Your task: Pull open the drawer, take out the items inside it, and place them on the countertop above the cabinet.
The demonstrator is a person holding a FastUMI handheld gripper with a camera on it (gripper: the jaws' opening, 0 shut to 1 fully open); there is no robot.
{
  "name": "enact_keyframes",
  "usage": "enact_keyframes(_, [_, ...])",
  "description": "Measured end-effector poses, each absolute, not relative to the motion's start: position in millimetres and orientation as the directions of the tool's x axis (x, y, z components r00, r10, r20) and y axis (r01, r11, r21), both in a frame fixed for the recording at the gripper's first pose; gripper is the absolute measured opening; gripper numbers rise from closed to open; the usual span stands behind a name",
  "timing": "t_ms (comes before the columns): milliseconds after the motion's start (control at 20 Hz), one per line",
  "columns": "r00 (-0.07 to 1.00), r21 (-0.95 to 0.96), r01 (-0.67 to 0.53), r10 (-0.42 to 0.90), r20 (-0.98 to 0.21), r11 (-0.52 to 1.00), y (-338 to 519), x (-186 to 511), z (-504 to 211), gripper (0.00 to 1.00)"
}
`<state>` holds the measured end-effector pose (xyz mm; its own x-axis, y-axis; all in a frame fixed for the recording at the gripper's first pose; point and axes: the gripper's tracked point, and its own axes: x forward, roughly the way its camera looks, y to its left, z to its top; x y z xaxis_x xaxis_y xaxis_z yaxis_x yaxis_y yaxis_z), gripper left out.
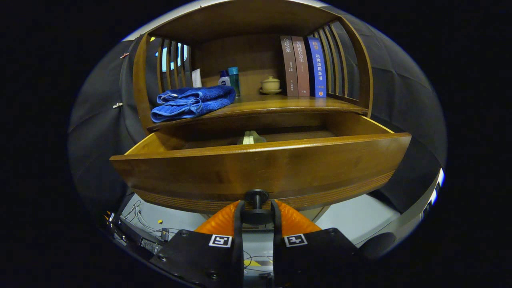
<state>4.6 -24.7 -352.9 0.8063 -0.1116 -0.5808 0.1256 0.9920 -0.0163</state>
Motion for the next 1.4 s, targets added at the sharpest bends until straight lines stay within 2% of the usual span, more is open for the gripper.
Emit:
enact_keyframes(850, [0.750, 0.006, 0.148, -0.108, -0.652, 0.989, -24.2, -57.6, -358.7, 0.33])
enact_keyframes(950, [0.750, 0.001, 0.145, -0.109, -0.652, 0.989, -24.4, -58.7, -357.6, 0.38])
enact_keyframes(1050, [0.773, 0.004, 0.148, -0.114, -0.624, 0.989, -24.8, -57.9, -345.1, 0.48])
enact_keyframes(1200, [0.803, 0.022, 0.158, -0.115, -0.584, 0.987, -23.9, -62.1, -318.1, 0.77])
enact_keyframes(1250, [0.810, 0.029, 0.164, -0.118, -0.574, 0.986, -24.2, -62.2, -307.8, 0.77])
enact_keyframes(1400, [0.837, 0.034, 0.149, -0.108, -0.537, 0.988, -18.3, -53.4, -274.1, 0.95])
